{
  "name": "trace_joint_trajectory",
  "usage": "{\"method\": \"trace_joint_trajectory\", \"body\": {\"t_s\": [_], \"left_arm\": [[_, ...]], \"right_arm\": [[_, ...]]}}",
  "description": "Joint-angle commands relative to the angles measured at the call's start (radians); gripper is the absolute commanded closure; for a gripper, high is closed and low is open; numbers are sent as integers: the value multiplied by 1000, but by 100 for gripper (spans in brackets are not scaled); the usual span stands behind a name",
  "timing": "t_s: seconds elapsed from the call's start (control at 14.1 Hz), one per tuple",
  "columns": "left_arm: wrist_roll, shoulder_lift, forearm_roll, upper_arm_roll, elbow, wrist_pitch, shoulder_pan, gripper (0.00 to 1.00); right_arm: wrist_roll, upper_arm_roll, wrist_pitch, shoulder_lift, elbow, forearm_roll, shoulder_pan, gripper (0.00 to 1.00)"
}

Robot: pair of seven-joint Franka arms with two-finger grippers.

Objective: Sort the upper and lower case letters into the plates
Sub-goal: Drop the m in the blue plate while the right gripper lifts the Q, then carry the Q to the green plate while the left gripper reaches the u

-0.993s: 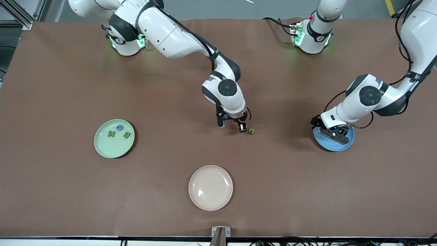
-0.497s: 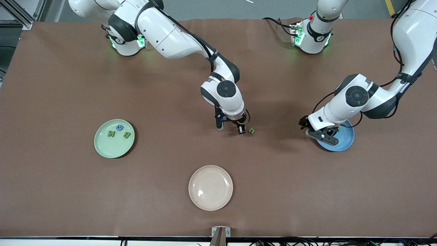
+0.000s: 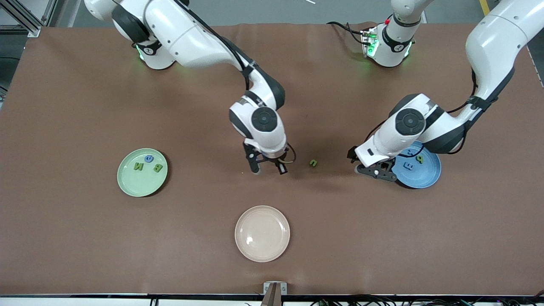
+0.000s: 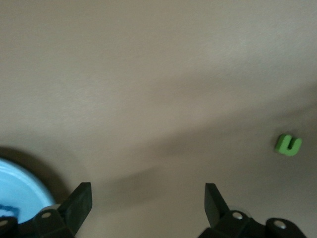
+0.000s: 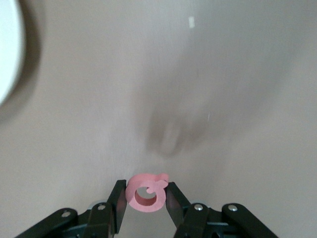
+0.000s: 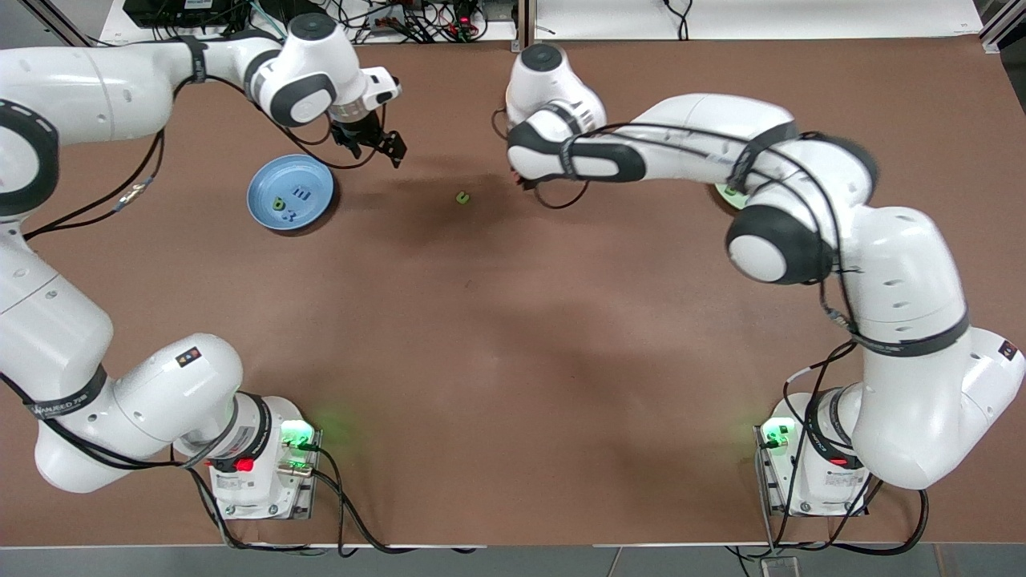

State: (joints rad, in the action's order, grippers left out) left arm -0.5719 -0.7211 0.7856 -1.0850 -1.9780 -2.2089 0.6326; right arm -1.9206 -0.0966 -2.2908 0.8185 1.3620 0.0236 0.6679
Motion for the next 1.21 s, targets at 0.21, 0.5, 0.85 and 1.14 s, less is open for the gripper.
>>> {"method": "trace_joint_trajectory", "body": {"t_s": [0.21,0.5,0.85,1.14], "left_arm": [[-153,-1,-118,158,165,18,-298,0],[-252,-33,-163,237,232,0,-413,0],[-428,-87,-167,270,232,-83,-458,2],[-566,-87,-161,343,228,-109,-547,4]], "right_arm": [[346,-14,-289,-396,664,6,-177,100],[553,-18,-280,-469,779,-2,-305,100],[806,-28,-219,-501,824,-69,-503,100],[1226,-25,-125,-519,833,-306,-655,100]]}}
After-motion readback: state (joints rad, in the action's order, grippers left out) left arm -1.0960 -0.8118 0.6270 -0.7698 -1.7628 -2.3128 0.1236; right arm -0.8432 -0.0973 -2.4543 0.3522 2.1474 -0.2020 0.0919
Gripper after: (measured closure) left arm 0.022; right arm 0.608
